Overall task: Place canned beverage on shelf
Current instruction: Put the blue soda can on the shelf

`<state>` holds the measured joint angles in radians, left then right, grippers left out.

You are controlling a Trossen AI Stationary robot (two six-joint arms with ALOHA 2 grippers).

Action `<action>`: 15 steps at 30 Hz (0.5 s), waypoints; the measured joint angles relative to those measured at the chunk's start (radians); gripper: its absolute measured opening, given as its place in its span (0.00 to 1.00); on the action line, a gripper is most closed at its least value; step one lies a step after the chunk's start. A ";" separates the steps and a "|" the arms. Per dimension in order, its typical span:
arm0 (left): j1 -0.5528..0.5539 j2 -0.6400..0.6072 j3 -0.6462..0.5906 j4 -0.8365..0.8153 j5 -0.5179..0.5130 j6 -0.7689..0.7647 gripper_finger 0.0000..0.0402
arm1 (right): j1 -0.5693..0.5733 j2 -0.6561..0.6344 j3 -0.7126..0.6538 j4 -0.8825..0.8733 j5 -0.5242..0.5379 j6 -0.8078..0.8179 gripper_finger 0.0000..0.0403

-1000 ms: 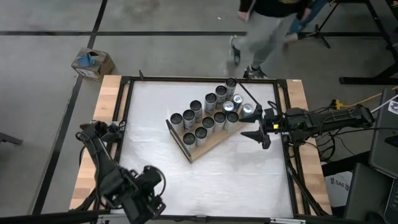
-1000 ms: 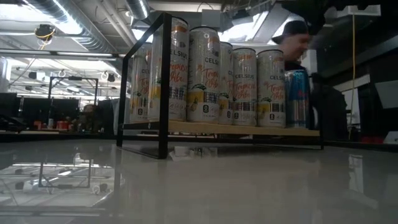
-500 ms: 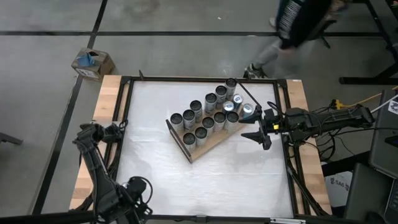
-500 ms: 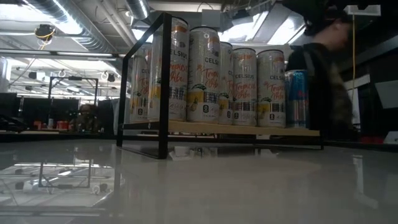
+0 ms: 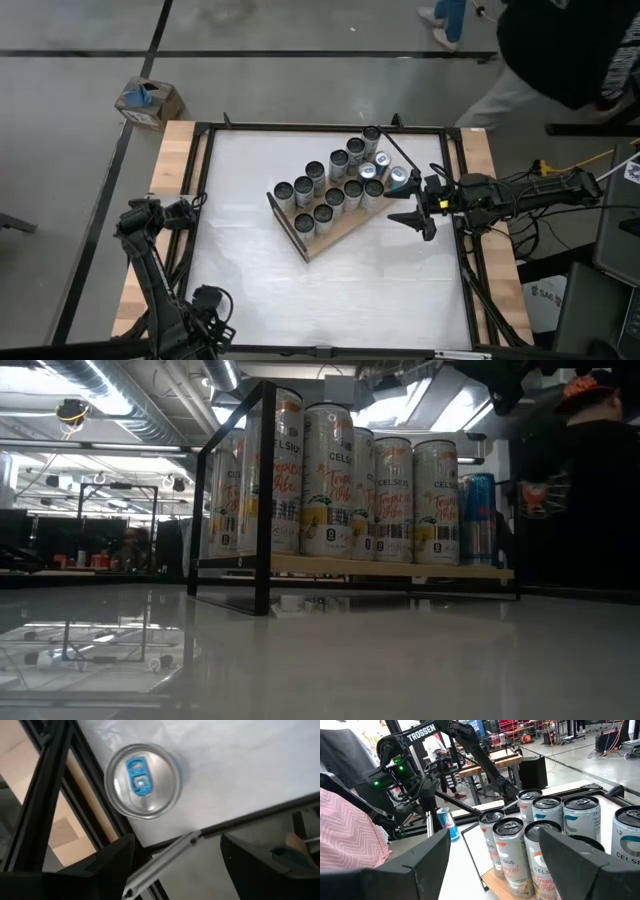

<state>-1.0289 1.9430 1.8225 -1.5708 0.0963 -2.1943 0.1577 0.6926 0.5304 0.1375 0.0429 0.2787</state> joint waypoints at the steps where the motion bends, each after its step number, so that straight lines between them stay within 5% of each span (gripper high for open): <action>1: -0.003 0.000 -0.009 0.000 0.001 -0.013 0.72 | 0.000 0.000 0.000 0.000 0.000 0.000 0.73; 15: -0.015 0.000 -0.114 0.000 -0.002 -0.057 0.72 | 0.000 0.000 0.000 -0.006 0.000 0.000 0.73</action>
<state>-1.0439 1.9430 1.7089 -1.5707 0.0940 -2.2513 0.1577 0.6926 0.5301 0.1310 0.0433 0.2783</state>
